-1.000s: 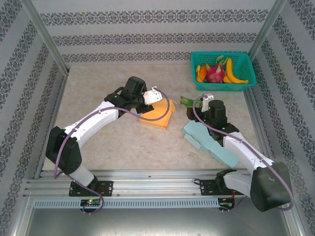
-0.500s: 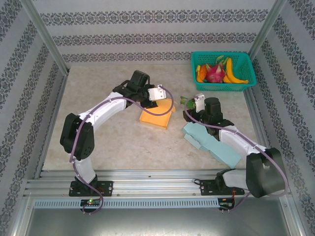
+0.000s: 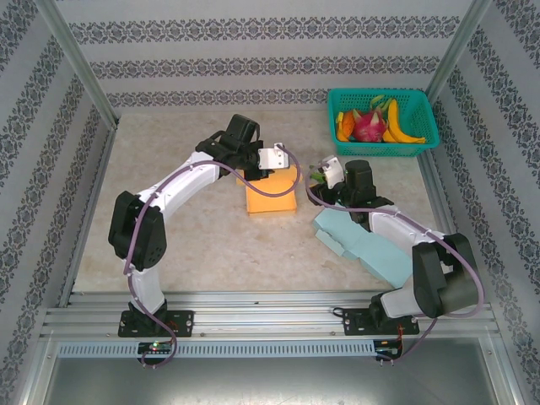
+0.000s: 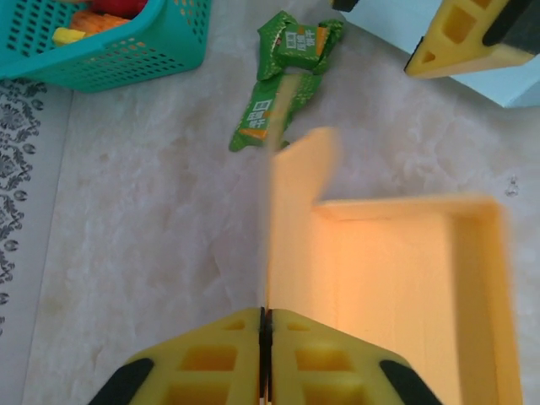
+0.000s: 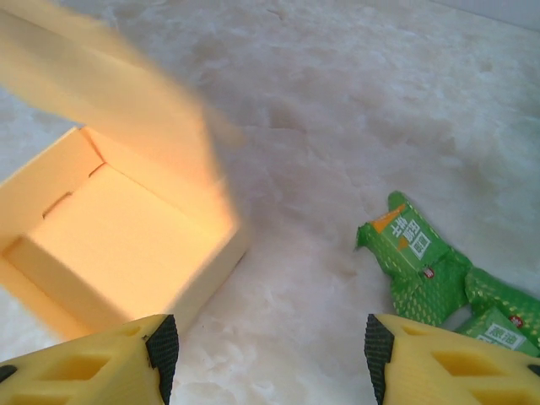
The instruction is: Fold the paper box
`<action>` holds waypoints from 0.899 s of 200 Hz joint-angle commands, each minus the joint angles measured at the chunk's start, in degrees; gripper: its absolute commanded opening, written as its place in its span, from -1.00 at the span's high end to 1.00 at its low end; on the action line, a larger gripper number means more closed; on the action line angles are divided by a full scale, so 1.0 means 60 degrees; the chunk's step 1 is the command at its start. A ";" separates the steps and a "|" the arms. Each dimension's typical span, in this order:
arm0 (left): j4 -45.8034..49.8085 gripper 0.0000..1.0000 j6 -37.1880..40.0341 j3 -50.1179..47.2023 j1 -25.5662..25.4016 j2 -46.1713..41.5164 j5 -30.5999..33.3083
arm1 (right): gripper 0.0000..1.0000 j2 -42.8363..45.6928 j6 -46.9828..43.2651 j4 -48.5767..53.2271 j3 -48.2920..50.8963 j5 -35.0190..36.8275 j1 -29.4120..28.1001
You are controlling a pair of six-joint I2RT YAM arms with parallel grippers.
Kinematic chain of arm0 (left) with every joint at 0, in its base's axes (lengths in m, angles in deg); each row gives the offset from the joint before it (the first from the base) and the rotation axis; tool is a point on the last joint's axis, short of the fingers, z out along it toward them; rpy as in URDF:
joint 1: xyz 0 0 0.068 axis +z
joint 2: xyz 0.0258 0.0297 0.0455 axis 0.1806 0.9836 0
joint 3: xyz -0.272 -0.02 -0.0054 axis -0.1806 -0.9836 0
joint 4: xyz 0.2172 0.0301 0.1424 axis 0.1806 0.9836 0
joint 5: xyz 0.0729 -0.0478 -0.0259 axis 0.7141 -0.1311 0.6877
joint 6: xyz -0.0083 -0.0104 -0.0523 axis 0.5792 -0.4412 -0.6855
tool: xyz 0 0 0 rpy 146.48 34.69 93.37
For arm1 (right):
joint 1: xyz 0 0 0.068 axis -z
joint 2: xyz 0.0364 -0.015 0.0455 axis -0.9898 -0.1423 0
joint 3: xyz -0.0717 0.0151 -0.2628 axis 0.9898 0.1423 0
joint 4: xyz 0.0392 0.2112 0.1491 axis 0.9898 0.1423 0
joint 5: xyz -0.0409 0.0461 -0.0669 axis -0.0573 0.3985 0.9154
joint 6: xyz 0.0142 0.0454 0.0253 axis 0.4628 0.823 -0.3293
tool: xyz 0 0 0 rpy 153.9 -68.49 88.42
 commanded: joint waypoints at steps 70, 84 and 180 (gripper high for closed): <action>0.0447 1.00 0.0273 -0.0380 0.0141 -0.0789 -0.1412 | -0.24 0.0031 -0.2239 -0.0168 0.0049 -0.0982 0.0157; 0.0341 1.00 0.0264 -0.0546 0.0144 -0.1039 -0.1623 | -0.24 0.0104 -0.2390 -0.0241 0.0079 -0.1145 0.0238; 0.0532 1.00 0.0532 -0.0785 0.0130 -0.1470 -0.2028 | -0.24 0.0508 -0.3376 -0.0464 0.0455 -0.2570 0.0562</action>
